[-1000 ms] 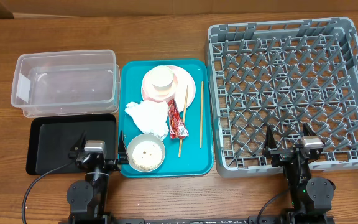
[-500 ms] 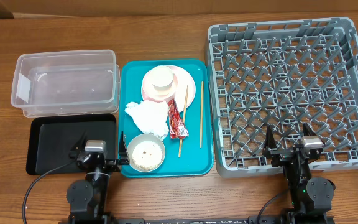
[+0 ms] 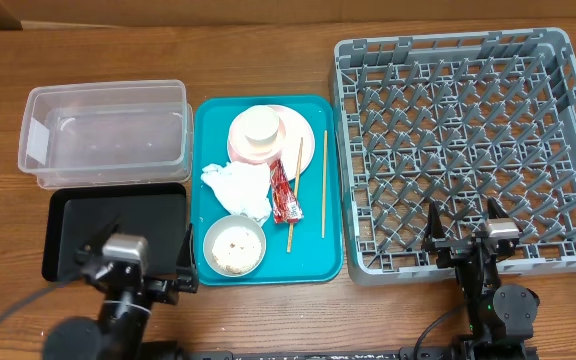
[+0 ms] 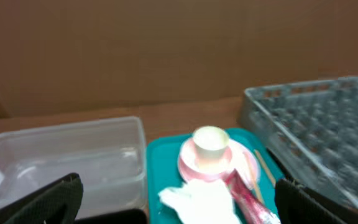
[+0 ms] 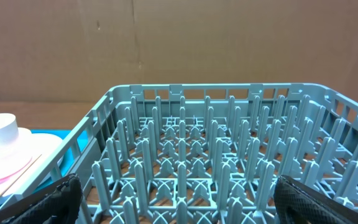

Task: Sort waste into correct bins and load items into the dishwasher
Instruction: 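Move the left gripper over the white tissue and grasp it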

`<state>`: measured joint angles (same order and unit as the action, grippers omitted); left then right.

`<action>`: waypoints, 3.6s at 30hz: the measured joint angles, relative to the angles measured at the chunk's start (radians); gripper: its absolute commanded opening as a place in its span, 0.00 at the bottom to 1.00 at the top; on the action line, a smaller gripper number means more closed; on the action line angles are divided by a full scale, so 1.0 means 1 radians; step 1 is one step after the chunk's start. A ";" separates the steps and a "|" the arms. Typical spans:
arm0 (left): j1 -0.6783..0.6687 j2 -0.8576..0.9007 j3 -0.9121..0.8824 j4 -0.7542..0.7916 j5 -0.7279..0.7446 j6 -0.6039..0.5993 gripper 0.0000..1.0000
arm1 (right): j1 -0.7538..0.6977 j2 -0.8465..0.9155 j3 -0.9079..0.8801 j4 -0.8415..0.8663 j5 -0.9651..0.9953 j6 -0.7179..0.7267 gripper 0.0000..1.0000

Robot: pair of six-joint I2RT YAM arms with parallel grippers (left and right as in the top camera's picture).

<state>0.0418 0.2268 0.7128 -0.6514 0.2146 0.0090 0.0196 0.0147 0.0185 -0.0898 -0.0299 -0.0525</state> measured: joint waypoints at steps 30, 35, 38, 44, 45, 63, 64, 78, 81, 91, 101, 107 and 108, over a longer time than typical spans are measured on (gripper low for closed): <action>0.000 1.312 0.977 -0.990 0.230 -0.141 0.25 | 0.000 0.000 0.000 0.000 0.000 -0.001 1.00; -0.001 1.374 0.978 -1.017 0.202 -0.145 0.09 | 0.000 0.000 0.000 0.001 0.000 0.000 1.00; -0.003 1.386 0.977 -1.016 0.166 -0.157 0.04 | 0.000 0.000 0.000 0.000 0.000 0.000 1.00; -0.039 1.387 0.953 -0.977 0.129 -0.170 0.04 | 0.000 0.000 0.000 0.001 0.000 0.000 1.00; -0.047 1.387 0.947 -0.964 0.120 -0.176 0.04 | 0.000 0.000 0.000 0.000 0.000 0.000 1.00; -0.246 1.387 0.751 -0.648 -0.071 -0.338 0.63 | 0.000 0.000 0.000 0.001 0.000 0.000 1.00; -0.248 1.387 0.738 -0.634 -0.071 -0.340 0.64 | 0.000 0.000 0.000 0.000 0.001 0.000 1.00; -0.247 1.387 0.566 -0.417 -0.077 -0.355 0.66 | 0.000 0.000 0.000 0.000 0.000 0.000 1.00; -0.247 1.387 0.530 -0.376 -0.077 -0.359 0.68 | 0.000 0.000 0.000 0.000 0.000 0.000 1.00; -0.247 1.387 0.449 -0.233 -0.077 -0.378 0.69 | 0.000 0.000 0.000 0.001 0.000 0.000 1.00; -0.247 1.387 0.443 -0.173 -0.078 -0.381 0.77 | 0.000 0.000 0.000 0.000 0.000 0.000 1.00; -0.247 1.387 0.441 -0.169 -0.078 -0.381 0.76 | 0.000 0.000 0.000 0.000 0.000 0.000 1.00; -0.248 1.387 0.438 -0.164 -0.078 -0.381 0.76 | 0.000 0.000 0.000 0.001 0.000 0.000 1.00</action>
<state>-0.2058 1.6135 1.1503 -0.8150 0.1368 -0.3721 0.0193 0.0147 0.0185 -0.0891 -0.0296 -0.0525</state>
